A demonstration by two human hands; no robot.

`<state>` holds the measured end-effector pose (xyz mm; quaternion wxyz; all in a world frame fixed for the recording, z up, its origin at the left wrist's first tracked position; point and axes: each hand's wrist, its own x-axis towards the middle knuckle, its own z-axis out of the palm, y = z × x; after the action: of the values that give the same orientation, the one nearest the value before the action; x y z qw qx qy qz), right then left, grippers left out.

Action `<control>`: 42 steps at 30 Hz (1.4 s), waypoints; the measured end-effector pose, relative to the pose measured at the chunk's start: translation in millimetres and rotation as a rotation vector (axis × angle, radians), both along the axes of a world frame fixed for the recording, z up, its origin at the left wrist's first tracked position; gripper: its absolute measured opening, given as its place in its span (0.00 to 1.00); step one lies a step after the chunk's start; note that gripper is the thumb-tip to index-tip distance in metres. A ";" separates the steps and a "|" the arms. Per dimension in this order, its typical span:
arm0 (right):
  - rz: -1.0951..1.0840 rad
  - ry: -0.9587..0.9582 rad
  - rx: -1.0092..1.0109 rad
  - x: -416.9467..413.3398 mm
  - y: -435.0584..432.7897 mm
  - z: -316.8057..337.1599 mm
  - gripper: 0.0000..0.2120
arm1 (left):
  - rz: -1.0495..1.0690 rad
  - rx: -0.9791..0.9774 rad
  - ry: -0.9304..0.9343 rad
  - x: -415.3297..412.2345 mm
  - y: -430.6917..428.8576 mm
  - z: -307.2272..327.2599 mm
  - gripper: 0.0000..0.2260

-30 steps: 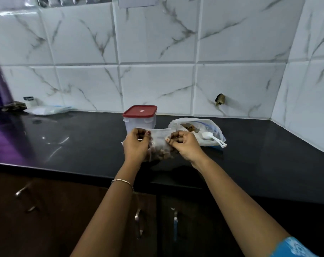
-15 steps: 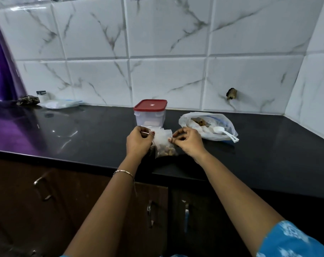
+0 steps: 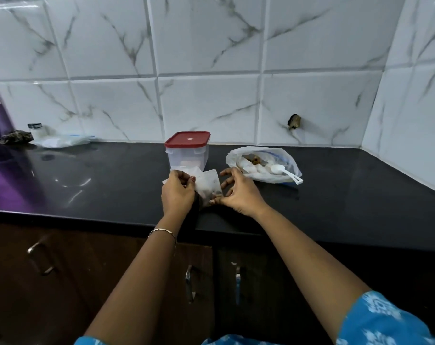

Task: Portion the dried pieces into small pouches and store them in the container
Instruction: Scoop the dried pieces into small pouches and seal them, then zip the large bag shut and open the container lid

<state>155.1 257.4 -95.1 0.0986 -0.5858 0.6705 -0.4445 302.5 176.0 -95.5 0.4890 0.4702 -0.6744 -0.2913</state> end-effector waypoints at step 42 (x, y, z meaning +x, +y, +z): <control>-0.594 -0.318 -0.293 -156.3 87.6 -0.1 0.06 | -0.498 -0.257 -0.629 -125.7 36.3 -8.0 0.27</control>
<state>-1.2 344.9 -95.2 -0.0166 -0.2970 0.7169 -0.6305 176.7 212.3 -103.4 0.2289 0.2942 -0.9147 -0.1564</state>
